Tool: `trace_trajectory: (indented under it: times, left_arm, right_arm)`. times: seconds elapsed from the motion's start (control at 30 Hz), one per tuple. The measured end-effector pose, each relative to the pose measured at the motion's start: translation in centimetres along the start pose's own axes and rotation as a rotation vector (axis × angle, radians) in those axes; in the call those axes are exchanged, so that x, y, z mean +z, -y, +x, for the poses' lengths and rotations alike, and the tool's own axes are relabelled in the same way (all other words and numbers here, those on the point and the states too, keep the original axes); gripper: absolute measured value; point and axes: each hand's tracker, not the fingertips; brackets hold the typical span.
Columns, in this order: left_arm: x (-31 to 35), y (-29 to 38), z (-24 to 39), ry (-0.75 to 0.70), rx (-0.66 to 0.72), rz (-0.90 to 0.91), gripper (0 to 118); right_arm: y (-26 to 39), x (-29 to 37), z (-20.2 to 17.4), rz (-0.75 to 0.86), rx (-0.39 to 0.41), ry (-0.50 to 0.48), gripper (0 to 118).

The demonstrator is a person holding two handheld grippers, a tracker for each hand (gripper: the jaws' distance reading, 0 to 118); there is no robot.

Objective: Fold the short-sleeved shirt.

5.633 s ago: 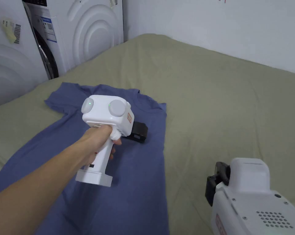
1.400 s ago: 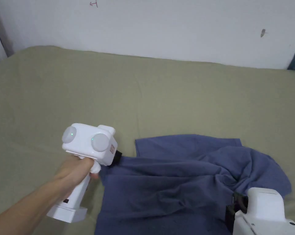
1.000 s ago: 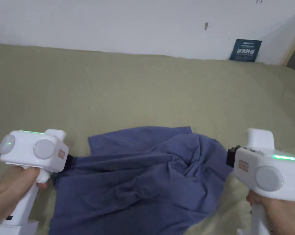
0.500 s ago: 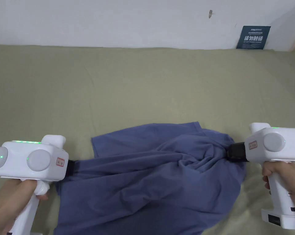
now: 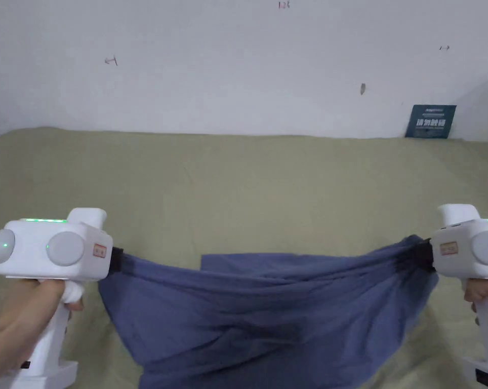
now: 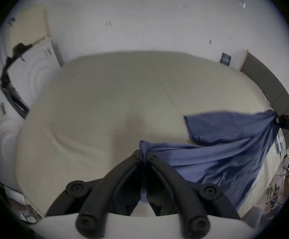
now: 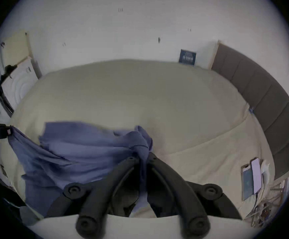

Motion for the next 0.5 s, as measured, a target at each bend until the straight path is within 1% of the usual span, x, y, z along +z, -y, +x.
trace_trajectory:
  times: [0.07,0.1,0.17,0.23,0.3,0.4,0.5]
  left_arm:
    - [4.3,-1.1,-1.7,-0.01,0.037,0.054,3]
    - [6.5,-1.8,-2.5,-0.025,0.048,0.087,3]
    - [10.2,-2.8,-3.6,-0.045,0.042,0.133,3]
    - [14.0,-4.2,-4.3,-0.071,0.03,0.191,3]
    - [16.7,-5.5,-4.4,-0.087,0.02,0.237,3]
    - [19.6,-7.8,-4.0,-0.123,0.006,0.29,3]
    - [21.3,-10.4,-3.6,-0.17,0.013,0.353,3]
  right_arm:
    - [-1.1,3.3,-0.1,0.058,0.007,-0.028,7]
    - [-1.7,5.0,-0.4,0.091,0.016,-0.023,7]
    - [-3.0,8.0,-0.8,0.141,0.02,-0.026,7]
    - [-4.7,10.6,-1.2,0.185,0.021,-0.051,7]
    - [-6.3,12.9,-2.0,0.239,0.033,-0.051,7]
    - [-9.0,15.2,-2.9,0.313,0.061,0.01,7]
    - [-11.8,16.6,-3.6,0.352,0.052,0.035,7]
